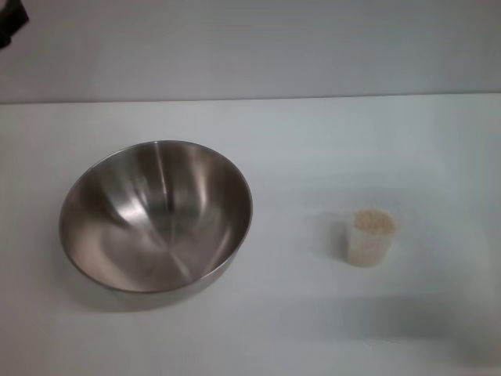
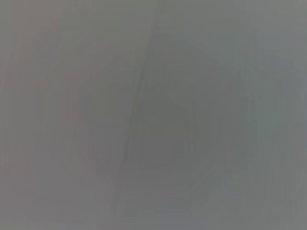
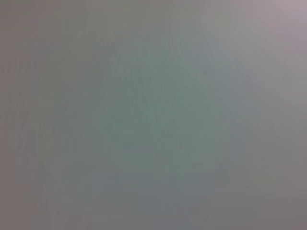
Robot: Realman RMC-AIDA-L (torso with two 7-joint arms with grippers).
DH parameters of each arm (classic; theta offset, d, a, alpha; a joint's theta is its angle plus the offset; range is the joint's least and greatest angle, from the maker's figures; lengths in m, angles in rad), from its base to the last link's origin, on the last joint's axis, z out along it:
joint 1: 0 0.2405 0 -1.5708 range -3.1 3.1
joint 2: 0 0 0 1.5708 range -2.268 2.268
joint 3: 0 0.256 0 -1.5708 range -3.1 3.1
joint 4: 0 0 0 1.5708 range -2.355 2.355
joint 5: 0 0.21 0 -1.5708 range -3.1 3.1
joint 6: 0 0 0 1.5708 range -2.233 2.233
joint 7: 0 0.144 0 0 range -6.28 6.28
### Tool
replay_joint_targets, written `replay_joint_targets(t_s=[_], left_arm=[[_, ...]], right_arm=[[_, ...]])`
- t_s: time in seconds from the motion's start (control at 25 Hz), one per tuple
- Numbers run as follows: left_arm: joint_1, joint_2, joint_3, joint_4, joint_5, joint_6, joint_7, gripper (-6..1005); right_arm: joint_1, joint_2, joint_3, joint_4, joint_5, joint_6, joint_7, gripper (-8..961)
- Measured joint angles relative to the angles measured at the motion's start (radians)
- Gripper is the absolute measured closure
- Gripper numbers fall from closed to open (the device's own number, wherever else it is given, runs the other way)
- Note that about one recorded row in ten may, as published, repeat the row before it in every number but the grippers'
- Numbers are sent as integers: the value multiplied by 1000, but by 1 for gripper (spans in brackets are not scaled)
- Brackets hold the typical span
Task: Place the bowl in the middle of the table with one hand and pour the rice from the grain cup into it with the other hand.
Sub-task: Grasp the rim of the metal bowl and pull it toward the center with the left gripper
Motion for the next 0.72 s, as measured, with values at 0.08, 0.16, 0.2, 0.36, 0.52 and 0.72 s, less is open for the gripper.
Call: replay_joint_targets(t_s=[0.08,0.16,0.2,0.36,0.52,0.72], left_arm=[[4,-1,-19,-89,-2,-177,19,175],[5,-3,-43,-200,-8,-411,66,175],[5,-3,-43,-200,-8,-411,66,176],[-10,-5,-85,-325,-54,-723,132,176],[-18,-5,-92,-353,-76,-834,162,176],[-30,-6,-94,-356,-89,-938,169,176]], right_arm=[[0,0,0,0,0,-1,0,427],[2,0,2,-5,0,0,0,427],[4,0,3,-6,0,1,0,427],[14,-1,1,-10,0,-3,0,427],[19,-1,2,-14,0,-3,0,427],[26,-2,3,-22,0,-4,0,427]])
